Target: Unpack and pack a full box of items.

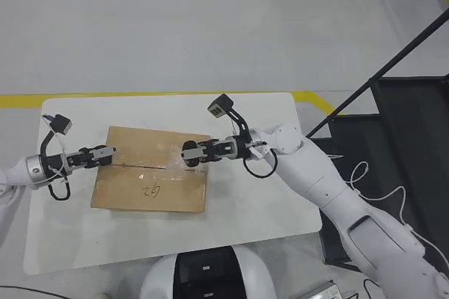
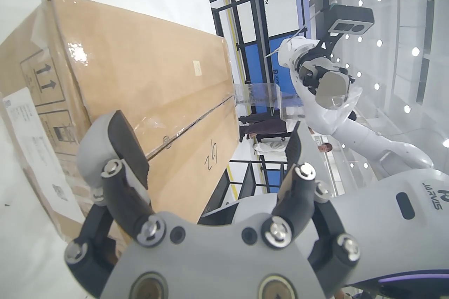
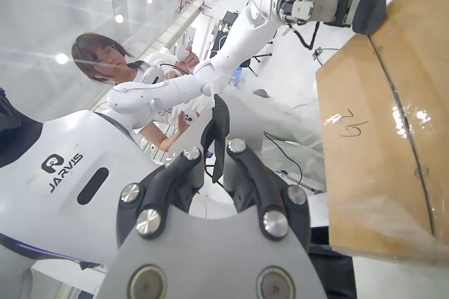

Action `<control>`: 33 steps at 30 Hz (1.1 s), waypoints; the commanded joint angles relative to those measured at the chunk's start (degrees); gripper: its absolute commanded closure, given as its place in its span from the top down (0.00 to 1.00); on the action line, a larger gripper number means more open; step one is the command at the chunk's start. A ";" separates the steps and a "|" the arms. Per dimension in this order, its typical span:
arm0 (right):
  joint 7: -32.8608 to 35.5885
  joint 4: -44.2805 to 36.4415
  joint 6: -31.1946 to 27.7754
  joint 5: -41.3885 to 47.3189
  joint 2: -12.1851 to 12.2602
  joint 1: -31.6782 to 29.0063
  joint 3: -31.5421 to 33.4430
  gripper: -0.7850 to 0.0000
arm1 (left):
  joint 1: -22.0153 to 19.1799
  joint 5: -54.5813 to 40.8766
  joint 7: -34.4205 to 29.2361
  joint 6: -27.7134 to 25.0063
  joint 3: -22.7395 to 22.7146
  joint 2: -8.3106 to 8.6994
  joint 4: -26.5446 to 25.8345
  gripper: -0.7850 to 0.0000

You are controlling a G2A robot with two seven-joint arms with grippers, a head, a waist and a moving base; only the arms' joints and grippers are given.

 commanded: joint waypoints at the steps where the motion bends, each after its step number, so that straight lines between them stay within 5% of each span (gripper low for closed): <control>1: -0.88 2.00 0.60 0.26 -1.14 1.19 -1.79 0.00 | 0.15 0.13 -0.10 0.32 -0.23 -0.03 -0.43 1.00; 20: -0.29 17.01 0.00 -3.10 -8.69 7.88 -9.54 0.00 | 1.73 0.31 -0.76 0.41 -2.70 -0.22 -1.18 1.00; 33: -8.12 25.04 3.85 -11.01 -11.99 10.09 -11.67 0.00 | 3.05 0.11 -1.38 -0.20 -4.25 -0.35 -1.10 1.00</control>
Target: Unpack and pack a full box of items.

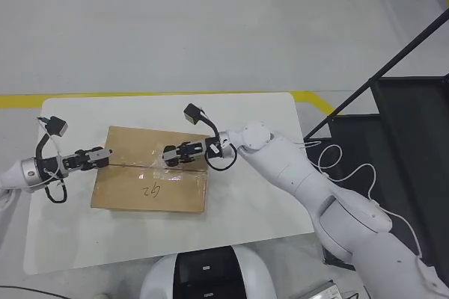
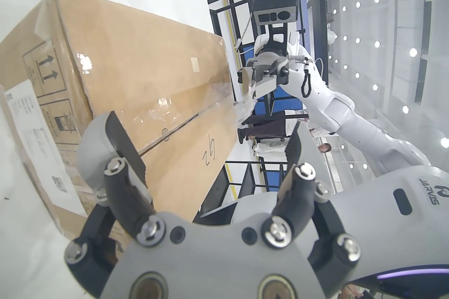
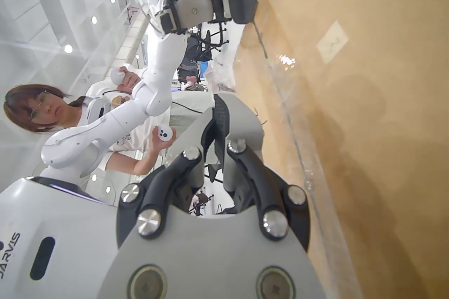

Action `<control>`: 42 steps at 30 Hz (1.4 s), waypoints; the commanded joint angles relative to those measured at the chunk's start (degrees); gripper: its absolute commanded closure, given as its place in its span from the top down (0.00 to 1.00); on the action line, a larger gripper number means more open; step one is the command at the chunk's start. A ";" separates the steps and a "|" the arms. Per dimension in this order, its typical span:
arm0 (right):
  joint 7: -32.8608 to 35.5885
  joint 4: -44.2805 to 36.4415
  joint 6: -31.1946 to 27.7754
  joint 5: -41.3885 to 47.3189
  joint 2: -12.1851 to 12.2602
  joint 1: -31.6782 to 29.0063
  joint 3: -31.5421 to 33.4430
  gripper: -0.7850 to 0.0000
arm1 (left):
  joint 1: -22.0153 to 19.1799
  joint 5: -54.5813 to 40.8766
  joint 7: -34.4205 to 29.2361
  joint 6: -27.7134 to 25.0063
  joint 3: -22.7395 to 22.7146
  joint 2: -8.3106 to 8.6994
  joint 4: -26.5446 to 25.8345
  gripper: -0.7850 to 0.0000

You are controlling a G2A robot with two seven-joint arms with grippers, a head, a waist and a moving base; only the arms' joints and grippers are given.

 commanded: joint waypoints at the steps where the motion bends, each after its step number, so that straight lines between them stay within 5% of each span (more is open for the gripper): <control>1: -0.75 0.64 0.55 -1.60 -0.50 0.33 -0.47 0.00 | 0.33 0.06 -0.03 -0.01 -0.33 0.01 -0.10 1.00; 20: 0.90 3.93 -0.20 -3.64 -4.52 2.34 -0.52 0.00 | 2.09 0.16 -0.19 -0.02 -2.71 -0.10 -1.20 1.00; 21: 1.14 4.11 -0.21 -3.87 -4.59 2.44 -0.44 0.11 | 2.06 0.12 -0.31 -0.07 -2.77 -0.13 -1.35 1.00; 23: 1.16 4.55 0.25 -4.19 -4.76 2.56 -0.24 1.00 | 1.98 0.03 -0.55 -0.21 -2.84 -0.18 -1.65 1.00; 42: 7.22 4.71 -3.38 -2.01 -5.54 1.37 3.26 1.00 | 1.82 -1.32 -4.03 -1.68 -3.83 -0.46 -3.52 1.00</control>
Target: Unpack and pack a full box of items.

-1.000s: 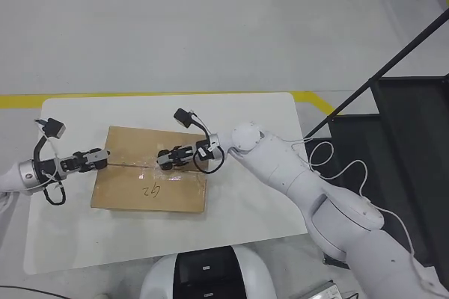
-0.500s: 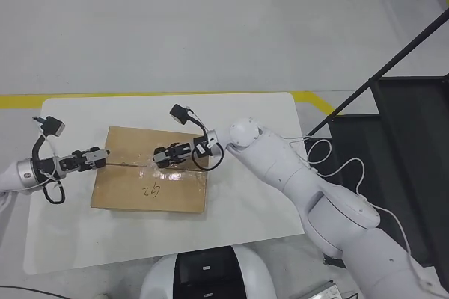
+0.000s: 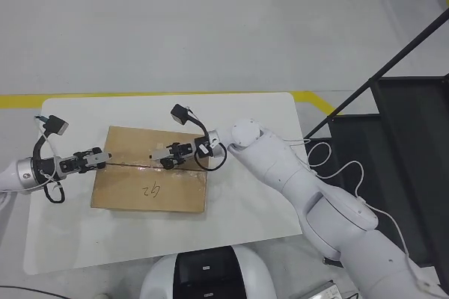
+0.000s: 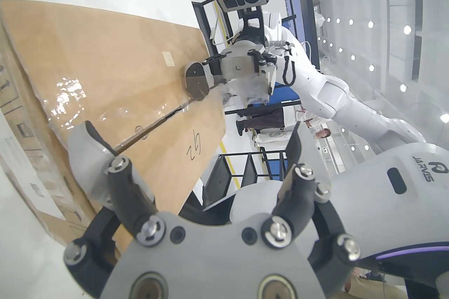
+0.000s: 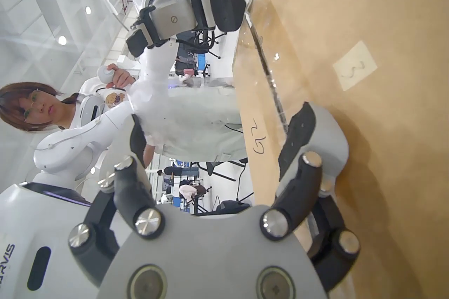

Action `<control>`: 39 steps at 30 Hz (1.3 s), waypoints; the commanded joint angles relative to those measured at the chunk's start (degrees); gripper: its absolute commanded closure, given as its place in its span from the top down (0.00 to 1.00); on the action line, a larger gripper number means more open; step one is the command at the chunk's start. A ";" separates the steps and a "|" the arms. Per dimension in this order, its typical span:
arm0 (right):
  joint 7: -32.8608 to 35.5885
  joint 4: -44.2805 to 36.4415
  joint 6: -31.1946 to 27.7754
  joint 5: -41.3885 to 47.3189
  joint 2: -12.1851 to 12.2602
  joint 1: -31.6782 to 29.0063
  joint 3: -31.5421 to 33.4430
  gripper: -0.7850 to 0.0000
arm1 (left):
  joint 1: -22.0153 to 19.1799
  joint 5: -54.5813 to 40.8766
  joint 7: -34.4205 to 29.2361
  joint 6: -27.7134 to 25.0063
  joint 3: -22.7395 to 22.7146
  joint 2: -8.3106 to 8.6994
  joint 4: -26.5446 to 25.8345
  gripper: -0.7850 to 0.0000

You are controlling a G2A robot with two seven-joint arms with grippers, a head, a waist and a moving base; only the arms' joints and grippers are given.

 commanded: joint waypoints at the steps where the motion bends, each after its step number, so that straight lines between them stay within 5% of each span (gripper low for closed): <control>1: 1.92 -0.52 -1.10 0.55 0.17 -0.31 0.59 1.00 | -0.01 -0.11 -0.08 -0.16 -0.12 -0.04 0.12 1.00; 11: -0.95 -3.92 -2.98 -2.83 2.39 -1.96 3.90 1.00 | -0.14 -0.12 -0.88 -0.51 0.07 -0.30 0.62 1.00; 25: -11.86 -14.42 3.41 -27.44 5.56 -3.55 4.62 1.00 | -0.46 -0.45 -1.44 -1.35 0.36 -0.72 1.75 1.00; 39: -12.36 -15.93 3.73 -28.37 6.02 -4.26 5.31 1.00 | 1.47 -1.86 1.95 -4.09 -4.22 -0.44 2.96 1.00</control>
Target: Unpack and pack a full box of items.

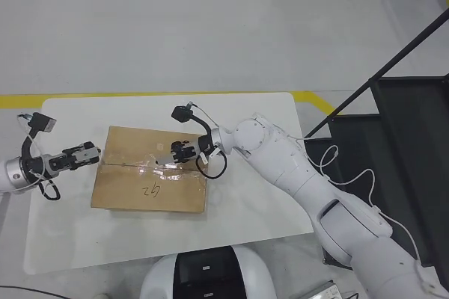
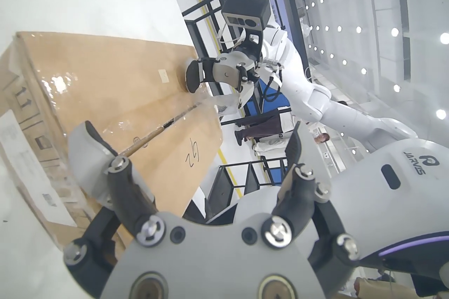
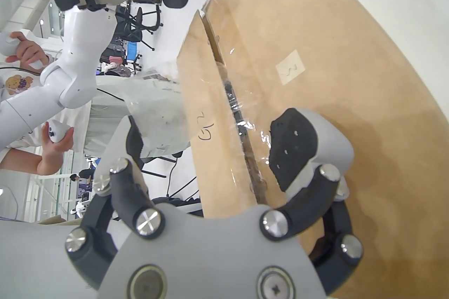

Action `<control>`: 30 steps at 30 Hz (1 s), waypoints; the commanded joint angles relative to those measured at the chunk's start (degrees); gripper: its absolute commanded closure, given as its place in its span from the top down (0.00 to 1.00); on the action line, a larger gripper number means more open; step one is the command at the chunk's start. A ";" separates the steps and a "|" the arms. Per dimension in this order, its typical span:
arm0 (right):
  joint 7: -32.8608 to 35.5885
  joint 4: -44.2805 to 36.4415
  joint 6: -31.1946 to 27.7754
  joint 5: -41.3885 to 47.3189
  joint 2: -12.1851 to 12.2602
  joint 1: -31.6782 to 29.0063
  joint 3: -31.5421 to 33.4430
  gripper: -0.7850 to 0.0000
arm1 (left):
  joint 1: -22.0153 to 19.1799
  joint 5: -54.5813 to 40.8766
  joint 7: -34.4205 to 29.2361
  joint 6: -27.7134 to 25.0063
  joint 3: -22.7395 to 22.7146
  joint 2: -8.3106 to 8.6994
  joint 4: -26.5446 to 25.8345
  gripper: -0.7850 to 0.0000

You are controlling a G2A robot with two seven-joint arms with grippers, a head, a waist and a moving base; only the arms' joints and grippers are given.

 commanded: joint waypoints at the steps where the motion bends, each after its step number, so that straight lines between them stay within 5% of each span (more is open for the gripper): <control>1: 0.00 0.00 0.00 0.00 0.00 0.00 0.00 1.00 | 0.54 0.58 1.43 0.35 -1.11 0.12 0.98 1.00; 7: 0.00 0.00 0.00 0.00 0.00 0.00 0.00 1.00 | -0.71 5.15 4.98 3.01 -0.19 -0.18 5.06 1.00; 14: 0.00 0.00 0.00 0.00 0.00 0.00 0.00 1.00 | -7.30 9.73 4.92 5.33 7.69 -2.12 9.83 1.00; 30: -1.13 -2.59 0.53 -1.61 0.70 -1.49 1.22 1.00 | -14.23 3.16 -4.26 2.20 17.56 -5.88 15.91 1.00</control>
